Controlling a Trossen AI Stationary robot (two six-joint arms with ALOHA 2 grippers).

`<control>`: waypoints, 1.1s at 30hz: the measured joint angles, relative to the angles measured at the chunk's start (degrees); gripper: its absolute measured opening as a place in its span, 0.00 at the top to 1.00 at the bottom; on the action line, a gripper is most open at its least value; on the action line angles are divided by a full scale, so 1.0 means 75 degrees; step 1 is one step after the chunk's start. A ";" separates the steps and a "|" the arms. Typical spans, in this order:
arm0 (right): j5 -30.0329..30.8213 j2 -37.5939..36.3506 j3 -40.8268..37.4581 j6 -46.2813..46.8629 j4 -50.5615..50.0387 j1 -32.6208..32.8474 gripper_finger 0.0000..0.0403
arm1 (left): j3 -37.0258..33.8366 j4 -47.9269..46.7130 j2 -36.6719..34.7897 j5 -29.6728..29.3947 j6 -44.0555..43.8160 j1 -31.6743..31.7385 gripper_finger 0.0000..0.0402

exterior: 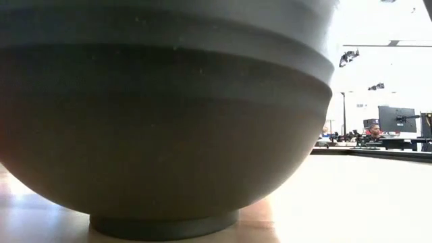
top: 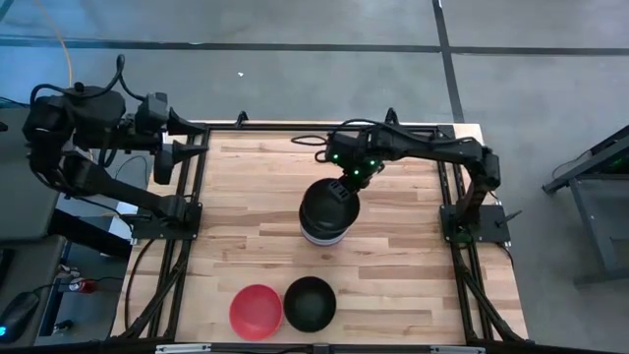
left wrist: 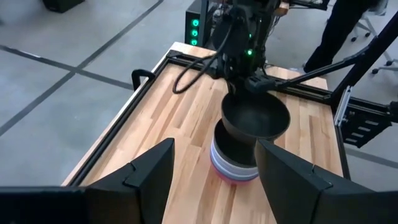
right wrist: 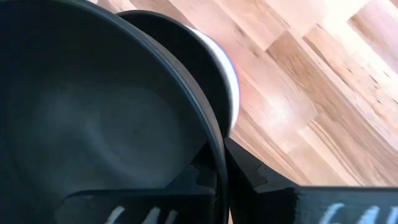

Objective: Nest bowls inside each other
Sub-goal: Stack the right black bowl on the black bowl

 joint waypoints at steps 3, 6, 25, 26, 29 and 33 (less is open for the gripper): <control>0.0048 0.0128 0.0003 0.0005 0.0164 0.0095 1.00 | 0.0000 -0.0002 -0.0069 0.0003 0.0000 0.0000 0.47; 0.0107 0.0290 0.0003 0.0014 0.0345 0.0140 1.00 | 0.0000 -0.0002 -0.0108 0.0003 0.0000 0.0000 0.47; 0.0105 0.0458 -0.0624 0.0145 0.0861 0.0174 1.00 | 0.0000 -0.0180 -0.0178 0.0067 0.0000 0.0000 0.47; 0.0082 0.0464 -0.0706 0.0146 0.0914 0.0201 1.00 | 0.0000 -0.0180 -0.0178 0.0067 0.0000 0.0001 0.47; 0.0047 0.0461 -0.0882 0.0204 0.1134 0.0227 1.00 | 0.0000 -0.0180 -0.0178 0.0067 0.0000 0.0000 0.47; 0.0008 0.0461 -0.0924 0.0285 0.1198 0.0224 1.00 | 0.0000 -0.0182 -0.0178 0.0068 0.0000 0.0000 0.47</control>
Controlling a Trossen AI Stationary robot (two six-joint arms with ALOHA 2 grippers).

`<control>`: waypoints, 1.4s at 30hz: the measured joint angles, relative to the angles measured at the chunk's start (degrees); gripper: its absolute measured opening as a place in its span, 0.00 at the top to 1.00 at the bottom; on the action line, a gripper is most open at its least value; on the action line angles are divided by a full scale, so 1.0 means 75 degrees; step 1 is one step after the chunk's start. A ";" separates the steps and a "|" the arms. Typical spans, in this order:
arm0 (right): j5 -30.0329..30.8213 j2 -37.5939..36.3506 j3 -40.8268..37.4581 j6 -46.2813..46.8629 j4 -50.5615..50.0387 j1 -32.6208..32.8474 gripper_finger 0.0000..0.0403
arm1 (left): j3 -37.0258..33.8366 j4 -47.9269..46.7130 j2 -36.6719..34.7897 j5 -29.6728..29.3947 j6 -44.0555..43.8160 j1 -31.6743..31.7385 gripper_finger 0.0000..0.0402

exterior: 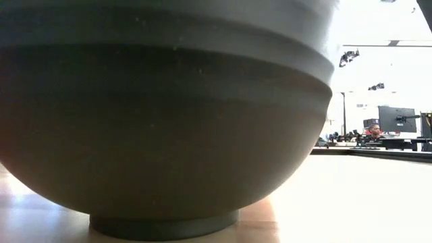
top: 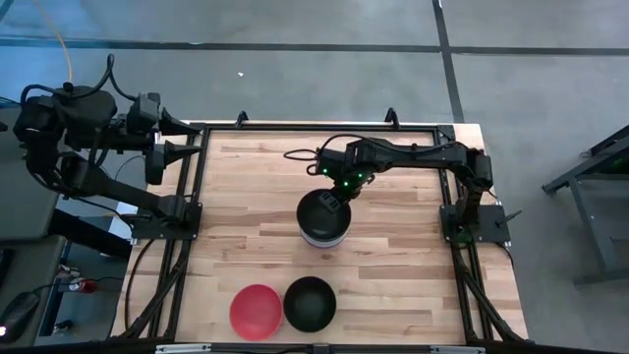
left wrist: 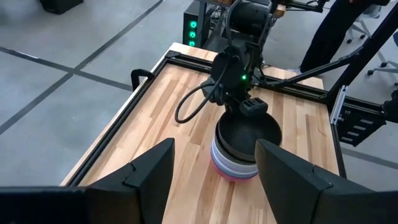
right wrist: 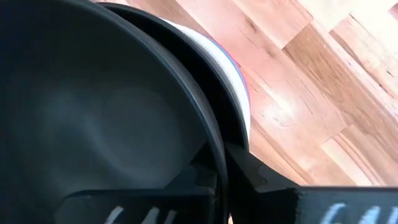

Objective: Nest bowls inside each other
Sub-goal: Stack the right black bowl on the black bowl

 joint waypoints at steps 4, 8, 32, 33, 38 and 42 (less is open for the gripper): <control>-0.0001 -0.0002 0.0000 0.0008 0.0031 0.0000 0.92 | 0.0000 -0.0004 0.0000 0.0002 0.0000 0.0000 0.47; 0.0048 -0.0041 0.0017 0.0062 0.0016 0.0000 0.78 | 0.0000 -0.0007 0.0000 0.0002 0.0000 0.0000 0.47; 0.0775 -0.0114 0.0676 -0.0142 -0.0904 -0.0111 0.63 | -0.0530 0.0154 -0.0112 0.0294 -0.0146 0.0002 0.47; 0.0775 -0.0114 0.0676 -0.0142 -0.0956 -0.0108 0.63 | -0.0720 0.0226 -0.0166 0.0326 -0.0146 0.0000 0.47; 0.0775 -0.0111 0.0676 -0.0139 -0.1027 -0.0108 0.69 | -0.1890 0.0824 -0.0497 0.0646 -0.0175 0.0000 0.47; 0.0737 -0.0185 0.0676 -0.0107 -0.1049 -0.0108 0.74 | -0.2714 0.1339 -0.0781 0.0906 -0.0327 0.0000 0.47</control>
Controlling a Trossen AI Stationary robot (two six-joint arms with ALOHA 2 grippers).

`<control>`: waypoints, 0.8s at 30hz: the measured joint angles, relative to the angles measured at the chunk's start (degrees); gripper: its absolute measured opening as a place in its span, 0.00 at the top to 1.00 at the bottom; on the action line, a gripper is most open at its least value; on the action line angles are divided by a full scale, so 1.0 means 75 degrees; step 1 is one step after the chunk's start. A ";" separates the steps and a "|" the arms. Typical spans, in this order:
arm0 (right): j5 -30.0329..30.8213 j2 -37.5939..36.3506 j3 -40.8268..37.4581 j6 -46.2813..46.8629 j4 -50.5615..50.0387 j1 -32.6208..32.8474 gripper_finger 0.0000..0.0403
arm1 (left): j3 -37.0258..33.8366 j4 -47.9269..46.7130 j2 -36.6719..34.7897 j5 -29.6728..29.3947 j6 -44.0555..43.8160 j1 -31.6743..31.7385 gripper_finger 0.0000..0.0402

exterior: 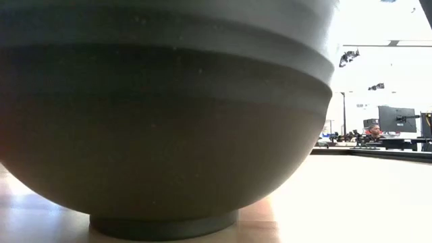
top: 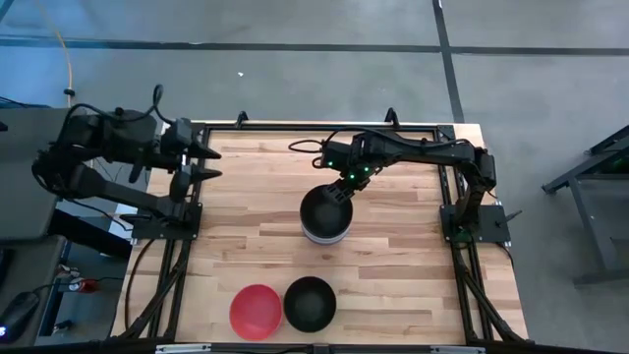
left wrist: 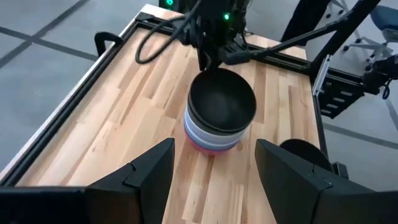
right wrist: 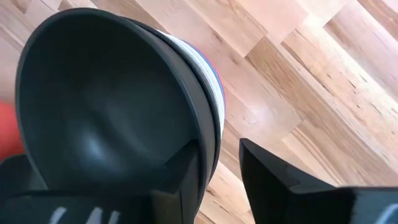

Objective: Nest bowls inside each other
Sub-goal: Stack the right black bowl on the black bowl

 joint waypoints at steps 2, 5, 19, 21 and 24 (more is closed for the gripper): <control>-0.0002 -0.0039 0.0000 0.0005 0.0000 0.0000 0.76 | -0.0291 0.0192 -0.0134 0.0026 -0.0020 0.0000 0.47; -0.0003 -0.0057 0.0000 0.0021 -0.0021 0.0003 0.77 | -0.0544 0.0335 -0.0290 0.0059 -0.0153 0.0000 0.47; 0.0013 -0.0081 0.0000 -0.0178 0.0063 0.0006 0.97 | -0.0655 0.0567 -0.0667 0.0046 -0.0507 0.0000 0.47; 0.0003 -0.0038 -0.0001 -0.0172 0.0061 0.0012 0.98 | -0.0655 0.0571 -0.0701 0.0046 -0.0533 0.0000 0.47; -0.0003 -0.0042 -0.0086 -0.0140 0.0219 0.0023 0.96 | -0.0655 0.0574 -0.0726 0.0040 -0.0536 0.0000 0.47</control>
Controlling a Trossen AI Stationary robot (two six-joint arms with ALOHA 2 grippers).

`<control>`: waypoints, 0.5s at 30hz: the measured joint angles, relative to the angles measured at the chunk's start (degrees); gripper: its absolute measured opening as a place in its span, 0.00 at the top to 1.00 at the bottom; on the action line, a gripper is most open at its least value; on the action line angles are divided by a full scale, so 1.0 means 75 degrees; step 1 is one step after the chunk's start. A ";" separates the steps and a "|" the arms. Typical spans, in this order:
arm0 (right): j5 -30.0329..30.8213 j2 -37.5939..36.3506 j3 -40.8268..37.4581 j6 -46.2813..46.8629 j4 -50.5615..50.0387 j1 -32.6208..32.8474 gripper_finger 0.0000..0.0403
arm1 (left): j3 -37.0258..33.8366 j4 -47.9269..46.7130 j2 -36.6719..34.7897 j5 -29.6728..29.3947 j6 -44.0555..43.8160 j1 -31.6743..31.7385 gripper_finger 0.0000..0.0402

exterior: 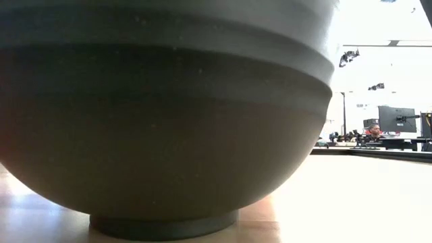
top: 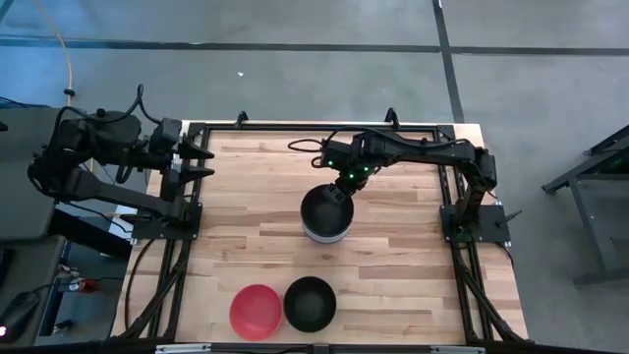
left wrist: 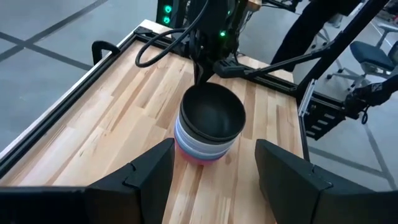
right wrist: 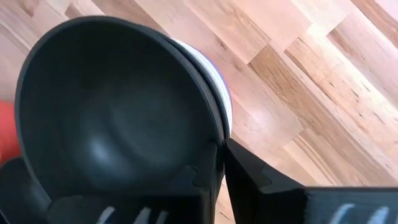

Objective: Nest bowls inside each other
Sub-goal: Stack the right black bowl on the black bowl

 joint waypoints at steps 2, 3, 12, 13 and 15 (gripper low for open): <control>-0.0016 0.0011 -0.0039 0.0079 0.0008 0.0005 0.95 | 0.0000 -0.0003 -0.0025 -0.0007 0.0001 0.0000 0.47; -0.0023 0.0012 -0.0039 0.0086 -0.0009 0.0013 0.94 | 0.0000 0.0000 -0.0026 -0.0009 0.0001 0.0000 0.47; 0.0015 -0.0150 -0.0016 0.0289 0.0017 0.0031 0.80 | 0.0000 -0.0002 -0.0026 -0.0010 0.0003 0.0000 0.47; 0.0043 -0.0195 -0.0016 0.0305 0.0017 0.0034 0.78 | 0.0000 0.0000 -0.0026 -0.0012 0.0003 0.0000 0.47; 0.0130 -0.0287 -0.0016 0.0309 0.0017 0.0032 0.74 | 0.0000 -0.0003 -0.0026 -0.0009 0.0003 0.0000 0.47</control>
